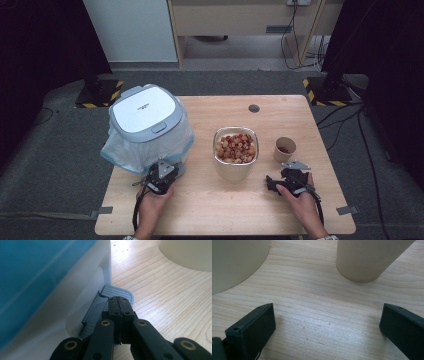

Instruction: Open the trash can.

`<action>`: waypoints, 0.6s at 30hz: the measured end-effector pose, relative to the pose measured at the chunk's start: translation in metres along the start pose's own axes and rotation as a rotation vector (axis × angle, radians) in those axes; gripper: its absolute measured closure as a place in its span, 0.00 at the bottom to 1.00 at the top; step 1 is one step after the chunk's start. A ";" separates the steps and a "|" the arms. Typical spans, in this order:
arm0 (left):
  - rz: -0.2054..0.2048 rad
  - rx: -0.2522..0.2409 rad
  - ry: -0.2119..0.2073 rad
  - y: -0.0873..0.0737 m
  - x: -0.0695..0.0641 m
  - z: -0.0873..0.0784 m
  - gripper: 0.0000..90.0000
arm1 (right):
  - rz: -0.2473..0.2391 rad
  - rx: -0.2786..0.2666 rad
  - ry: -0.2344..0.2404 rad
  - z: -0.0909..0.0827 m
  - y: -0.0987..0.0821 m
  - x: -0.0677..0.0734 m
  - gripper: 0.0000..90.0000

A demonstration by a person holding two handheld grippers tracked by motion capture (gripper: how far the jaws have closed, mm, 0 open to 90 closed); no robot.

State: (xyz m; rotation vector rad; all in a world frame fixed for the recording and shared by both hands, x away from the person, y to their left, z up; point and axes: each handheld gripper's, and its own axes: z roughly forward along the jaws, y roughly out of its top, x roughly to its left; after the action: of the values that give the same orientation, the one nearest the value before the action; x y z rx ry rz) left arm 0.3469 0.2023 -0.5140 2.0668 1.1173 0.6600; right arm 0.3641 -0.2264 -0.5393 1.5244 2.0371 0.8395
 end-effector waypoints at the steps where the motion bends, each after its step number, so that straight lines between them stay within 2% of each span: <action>1: -0.002 0.001 0.001 0.000 0.000 0.000 0.99 | 0.000 0.000 0.000 0.000 0.000 0.000 0.01; 8: 0.002 0.032 0.001 -0.004 -0.001 0.006 0.99 | 0.001 0.000 0.000 0.000 0.000 0.000 0.01; 12: -0.028 0.029 -0.013 -0.005 0.002 0.006 0.99 | 0.006 0.000 -0.002 0.000 0.000 0.000 0.01; 18: -0.036 0.028 -0.019 -0.005 0.003 0.006 0.99 | 0.004 0.007 0.003 0.000 0.002 0.000 0.03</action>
State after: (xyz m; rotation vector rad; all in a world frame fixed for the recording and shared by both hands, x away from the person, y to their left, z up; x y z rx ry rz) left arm 0.3498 0.2046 -0.5216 2.0676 1.1559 0.6091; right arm 0.3656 -0.2260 -0.5382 1.5328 2.0414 0.8373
